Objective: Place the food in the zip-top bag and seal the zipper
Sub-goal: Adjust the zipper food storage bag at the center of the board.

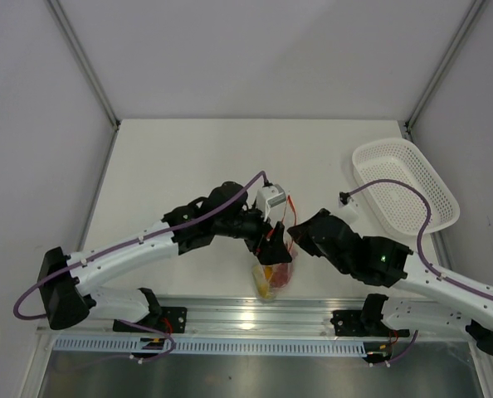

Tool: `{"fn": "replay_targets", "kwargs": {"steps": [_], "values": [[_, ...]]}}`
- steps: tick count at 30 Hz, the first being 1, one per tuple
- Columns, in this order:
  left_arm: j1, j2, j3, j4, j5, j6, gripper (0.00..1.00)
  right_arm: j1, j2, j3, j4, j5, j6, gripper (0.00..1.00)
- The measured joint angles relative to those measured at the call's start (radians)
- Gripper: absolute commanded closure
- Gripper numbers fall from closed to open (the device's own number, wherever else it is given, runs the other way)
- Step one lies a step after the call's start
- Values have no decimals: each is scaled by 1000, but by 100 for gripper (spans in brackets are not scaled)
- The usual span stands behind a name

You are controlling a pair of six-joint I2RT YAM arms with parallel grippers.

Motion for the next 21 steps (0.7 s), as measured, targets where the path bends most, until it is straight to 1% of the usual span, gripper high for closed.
{"fn": "replay_targets", "kwargs": {"steps": [1, 7, 9, 10, 13, 14, 16, 17, 19, 20, 21], "values": [[-12, 0, 0, 2, -18, 7, 0, 3, 4, 6, -4, 6, 10, 88], [-79, 2, 0, 2, -114, 26, 1, 13, 11, 19, -5, 30, 50, 80], [-90, 8, 0, 2, -151, 24, 3, 18, 11, 19, -5, 35, 60, 79], [-92, 13, 0, 2, -164, 23, 7, 22, 11, 19, -5, 39, 65, 78], [-96, 37, 0, 0, -208, 13, 16, 35, 11, 19, -8, 46, 81, 76], [-97, 43, 0, -2, -220, 6, 25, 39, 11, 19, -8, 49, 86, 76], [-99, 53, 0, -6, -244, -12, 32, 48, 11, 19, -10, 57, 97, 75], [-100, 57, 0, -6, -253, -18, 42, 51, 11, 19, -11, 59, 103, 75], [-100, 62, 0, -7, -268, -33, 52, 59, 11, 19, -17, 65, 111, 75], [-101, 64, 0, -8, -273, -39, 60, 61, 11, 19, -18, 68, 115, 74], [-102, 65, 0, -8, -278, -40, 62, 63, 11, 19, -20, 72, 117, 73]]}}
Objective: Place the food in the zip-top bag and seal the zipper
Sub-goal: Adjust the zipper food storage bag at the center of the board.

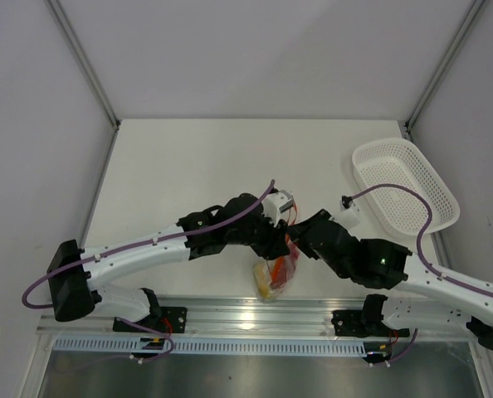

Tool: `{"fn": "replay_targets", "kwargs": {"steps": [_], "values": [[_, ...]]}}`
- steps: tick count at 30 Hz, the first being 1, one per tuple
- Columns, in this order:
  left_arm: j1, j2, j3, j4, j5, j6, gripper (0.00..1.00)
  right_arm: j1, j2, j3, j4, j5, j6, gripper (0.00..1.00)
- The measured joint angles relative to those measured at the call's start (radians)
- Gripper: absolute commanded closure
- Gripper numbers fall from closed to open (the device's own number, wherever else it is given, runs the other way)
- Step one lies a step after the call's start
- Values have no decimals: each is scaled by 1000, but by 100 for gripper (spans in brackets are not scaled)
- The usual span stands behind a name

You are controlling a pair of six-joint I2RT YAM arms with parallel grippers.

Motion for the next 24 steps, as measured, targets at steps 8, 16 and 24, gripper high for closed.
{"fn": "replay_targets", "kwargs": {"steps": [8, 16, 24], "values": [[-1, -1, 0, -18, -25, -24, 92, 7, -66, 6, -98, 80, -50, 62], [-1, -6, 0, -44, -8, -5, 99, -57, -275, 38, -167, 145, -361, 37], [-1, -24, 1, -64, 53, 30, 61, -142, -328, 53, -170, 84, -560, 34]]}}
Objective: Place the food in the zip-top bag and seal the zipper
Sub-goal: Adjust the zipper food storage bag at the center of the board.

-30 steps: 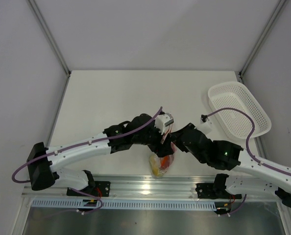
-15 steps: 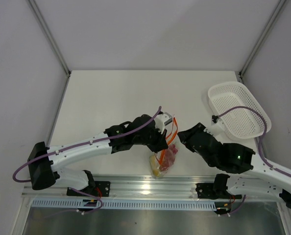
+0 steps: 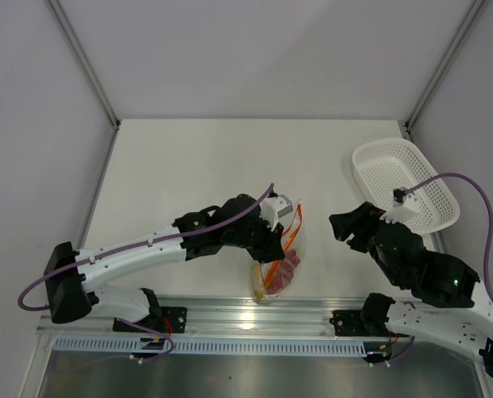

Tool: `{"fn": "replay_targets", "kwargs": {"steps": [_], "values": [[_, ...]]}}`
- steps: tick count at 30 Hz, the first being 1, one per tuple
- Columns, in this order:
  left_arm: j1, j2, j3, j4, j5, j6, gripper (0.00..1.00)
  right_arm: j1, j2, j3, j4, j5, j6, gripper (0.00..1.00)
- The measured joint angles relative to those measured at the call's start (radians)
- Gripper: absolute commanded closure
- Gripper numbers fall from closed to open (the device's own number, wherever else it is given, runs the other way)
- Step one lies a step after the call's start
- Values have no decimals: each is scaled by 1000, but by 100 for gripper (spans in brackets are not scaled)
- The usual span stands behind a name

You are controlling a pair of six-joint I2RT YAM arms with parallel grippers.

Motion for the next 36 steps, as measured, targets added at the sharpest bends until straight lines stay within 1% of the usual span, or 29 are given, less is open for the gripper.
{"fn": "replay_targets", "kwargs": {"steps": [1, 3, 4, 6, 7, 8, 9, 10, 12, 17, 20, 23, 26, 29, 30, 35, 36], "values": [[0, -3, 0, 1, 3, 0, 44, -11, 23, 5, 2, -25, -12, 34], [0, -8, 0, 4, 6, -2, 31, -33, 89, 23, 6, -72, -29, 33], [0, -12, 0, 7, 6, -4, 23, -46, 130, 33, 11, -101, -35, 33], [0, -20, 0, 13, 4, -8, 19, -68, 200, 43, 27, -155, -46, 33], [0, -24, 1, 16, 0, -9, 13, -80, 227, 43, 35, -183, -50, 32], [0, -27, 1, 16, -2, -9, 11, -92, 245, 42, 40, -214, -53, 32], [0, -28, 4, 15, -7, -8, 9, -105, 252, 40, 43, -242, -55, 32], [0, -28, 10, 12, -12, -8, 4, -120, 249, 37, 48, -265, -55, 32], [0, -27, 31, -2, -30, -9, 1, -149, 225, 34, 52, -294, -53, 32], [-10, -2, 122, -31, -109, -9, 0, -224, 119, 30, 39, -309, -8, 33], [-29, 7, 140, -30, -153, -10, 1, -265, 65, 30, 9, -299, 22, 35], [-44, 18, 141, -30, -168, -16, 0, -296, 59, 15, 7, -320, 34, 36], [-47, 35, 141, -29, -168, -25, 1, -308, 77, -43, 19, -360, 37, 36], [-52, 42, 140, -29, -163, -32, 5, -309, 103, -64, -10, -362, 38, 33], [-55, 42, 140, -28, -160, -37, 9, -309, 108, -64, -14, -358, 37, 32], [-96, 41, 116, 13, -141, -66, 19, -315, 100, -57, -53, -331, 35, 32], [-112, 38, 102, 30, -141, -77, 24, -317, 94, -54, -58, -327, 36, 32]]}}
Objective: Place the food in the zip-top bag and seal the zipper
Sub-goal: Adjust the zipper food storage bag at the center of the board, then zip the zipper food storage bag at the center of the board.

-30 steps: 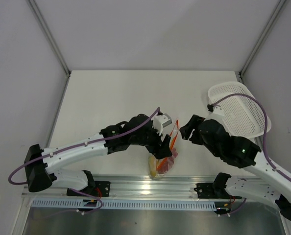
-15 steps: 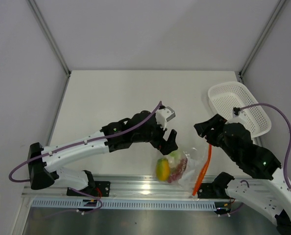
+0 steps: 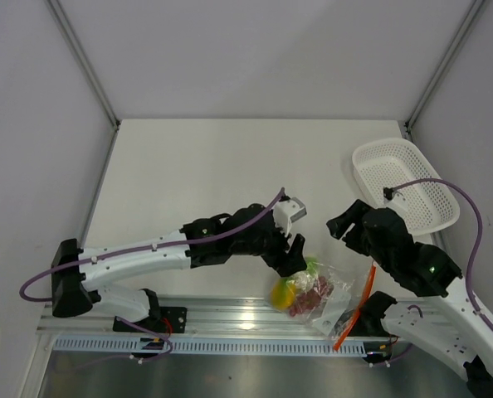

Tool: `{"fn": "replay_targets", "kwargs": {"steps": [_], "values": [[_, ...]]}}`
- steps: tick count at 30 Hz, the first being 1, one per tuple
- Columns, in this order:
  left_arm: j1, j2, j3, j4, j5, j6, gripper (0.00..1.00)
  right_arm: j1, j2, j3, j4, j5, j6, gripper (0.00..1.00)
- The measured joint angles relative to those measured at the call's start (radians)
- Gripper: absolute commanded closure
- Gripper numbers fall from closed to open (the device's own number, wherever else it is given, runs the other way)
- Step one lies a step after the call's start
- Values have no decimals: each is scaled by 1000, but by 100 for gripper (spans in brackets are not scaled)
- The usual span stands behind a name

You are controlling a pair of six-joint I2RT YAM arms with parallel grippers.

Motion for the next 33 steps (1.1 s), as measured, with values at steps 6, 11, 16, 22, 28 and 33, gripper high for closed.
{"fn": "replay_targets", "kwargs": {"steps": [6, 11, 16, 22, 28, 33], "values": [[-117, -43, -154, 125, 1, -88, 69, -6, -31, 17, -29, 19, 36, 32], [-189, -69, -283, 272, 47, -189, 76, -7, -66, 69, -58, 44, 48, 32], [-247, 33, -281, 386, 94, -258, 80, -8, -77, 104, -70, 63, 48, 32], [-227, 230, -251, 423, 149, -295, 82, -8, -83, 113, -100, 66, 48, 32], [-135, 268, -256, 446, 177, -311, 82, -8, -90, 113, -119, 66, 47, 32], [-57, 269, -268, 430, 180, -300, 81, -8, -83, 85, -117, 64, 43, 31]]}}
